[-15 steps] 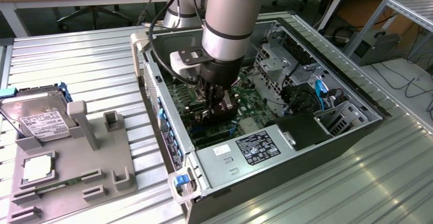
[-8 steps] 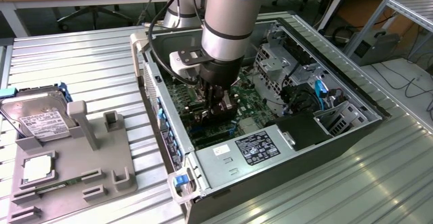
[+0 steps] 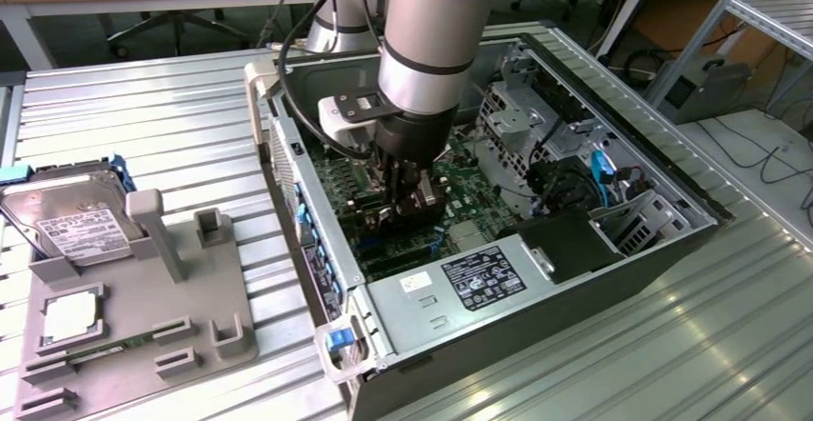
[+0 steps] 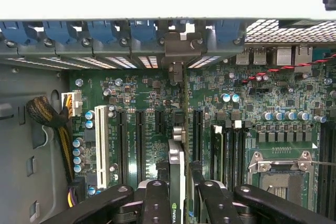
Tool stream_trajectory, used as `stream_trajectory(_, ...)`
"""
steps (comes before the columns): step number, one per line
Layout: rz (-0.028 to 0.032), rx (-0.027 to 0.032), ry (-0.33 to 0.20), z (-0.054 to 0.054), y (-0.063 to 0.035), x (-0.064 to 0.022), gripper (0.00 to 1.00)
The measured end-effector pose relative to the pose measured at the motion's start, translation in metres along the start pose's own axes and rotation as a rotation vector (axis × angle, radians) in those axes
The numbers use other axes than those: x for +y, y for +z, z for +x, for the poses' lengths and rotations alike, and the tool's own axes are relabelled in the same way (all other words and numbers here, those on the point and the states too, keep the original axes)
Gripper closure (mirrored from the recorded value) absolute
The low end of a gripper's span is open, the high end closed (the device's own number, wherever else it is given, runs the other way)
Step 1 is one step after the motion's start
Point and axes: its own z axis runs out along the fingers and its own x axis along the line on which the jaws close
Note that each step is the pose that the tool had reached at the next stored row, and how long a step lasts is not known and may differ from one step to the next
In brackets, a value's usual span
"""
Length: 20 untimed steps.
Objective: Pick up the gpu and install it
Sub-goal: 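Insert the gpu into the slot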
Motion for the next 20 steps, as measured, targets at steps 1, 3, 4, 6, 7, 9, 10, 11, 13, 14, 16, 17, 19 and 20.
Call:
stream_trajectory(1,0.0000,0.0001,0.000,0.0000,-0.0002,0.0000,0.74)
stream_trajectory(3,-0.0001,0.0003,0.000,0.0000,-0.0003,0.0000,0.74)
stream_trajectory(4,-0.0001,0.0003,0.000,0.0001,-0.0004,0.0000,0.74)
stream_trajectory(6,-0.0001,0.0004,0.000,0.0001,-0.0004,0.0000,0.74)
stream_trajectory(7,-0.0001,0.0004,0.000,0.0001,-0.0004,0.0000,0.74)
stream_trajectory(9,0.0002,0.0004,0.000,0.0002,-0.0003,0.0001,0.74)
stream_trajectory(10,0.0007,0.0005,-0.001,0.0005,-0.0002,0.0001,0.74)
stream_trajectory(11,0.0014,0.0006,-0.001,0.0009,-0.0001,0.0002,0.74)
stream_trajectory(13,0.0024,0.0002,-0.001,0.0013,0.0001,0.0002,0.74)
stream_trajectory(14,0.0025,0.0002,-0.002,0.0014,0.0001,0.0002,0.74)
stream_trajectory(16,0.0027,0.0000,-0.002,0.0014,0.0002,0.0002,0.74)
stream_trajectory(17,0.0027,0.0000,-0.002,0.0014,0.0002,0.0002,0.74)
stream_trajectory(19,0.0029,0.0004,-0.002,0.0015,0.0005,0.0005,0.74)
stream_trajectory(20,0.0030,0.0004,-0.002,0.0015,0.0006,0.0006,0.74)
